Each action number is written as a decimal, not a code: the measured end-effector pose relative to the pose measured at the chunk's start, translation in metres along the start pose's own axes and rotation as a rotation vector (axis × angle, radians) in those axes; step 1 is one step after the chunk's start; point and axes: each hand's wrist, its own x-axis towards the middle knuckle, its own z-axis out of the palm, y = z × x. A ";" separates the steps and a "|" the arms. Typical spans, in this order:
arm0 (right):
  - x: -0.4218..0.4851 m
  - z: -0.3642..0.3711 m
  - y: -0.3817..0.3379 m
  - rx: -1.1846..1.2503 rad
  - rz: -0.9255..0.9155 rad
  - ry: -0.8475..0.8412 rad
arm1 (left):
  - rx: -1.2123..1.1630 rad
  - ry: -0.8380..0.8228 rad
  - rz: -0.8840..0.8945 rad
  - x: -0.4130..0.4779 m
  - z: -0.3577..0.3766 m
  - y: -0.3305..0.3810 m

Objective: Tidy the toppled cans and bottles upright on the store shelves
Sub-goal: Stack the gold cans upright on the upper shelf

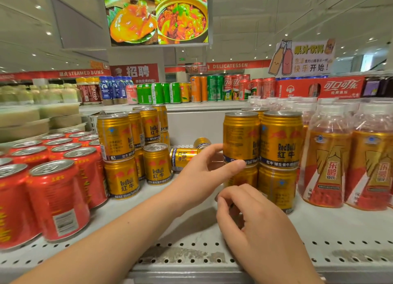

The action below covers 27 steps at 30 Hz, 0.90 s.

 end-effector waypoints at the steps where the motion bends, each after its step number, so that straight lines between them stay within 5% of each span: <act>1: 0.000 0.000 0.000 0.003 0.003 -0.008 | 0.014 -0.031 -0.006 0.001 -0.005 0.000; 8: 0.001 -0.001 0.002 0.048 -0.016 -0.085 | 0.314 0.303 0.024 0.050 -0.049 0.003; 12: 0.001 -0.002 -0.001 0.052 -0.002 -0.114 | 1.335 -0.013 -0.018 0.078 -0.067 -0.012; 15: 0.001 -0.001 -0.001 0.027 0.012 -0.133 | 1.570 -0.251 -0.172 0.087 -0.073 -0.020; 17: 0.001 -0.001 -0.001 0.022 0.018 -0.136 | 1.676 -0.297 -0.123 0.089 -0.072 -0.026; 21: 0.001 0.000 -0.001 0.021 0.014 -0.141 | 1.698 -0.226 0.054 0.081 -0.070 -0.027; 27: 0.000 -0.001 0.001 0.048 -0.013 -0.130 | 1.256 -0.063 0.120 0.017 -0.059 0.008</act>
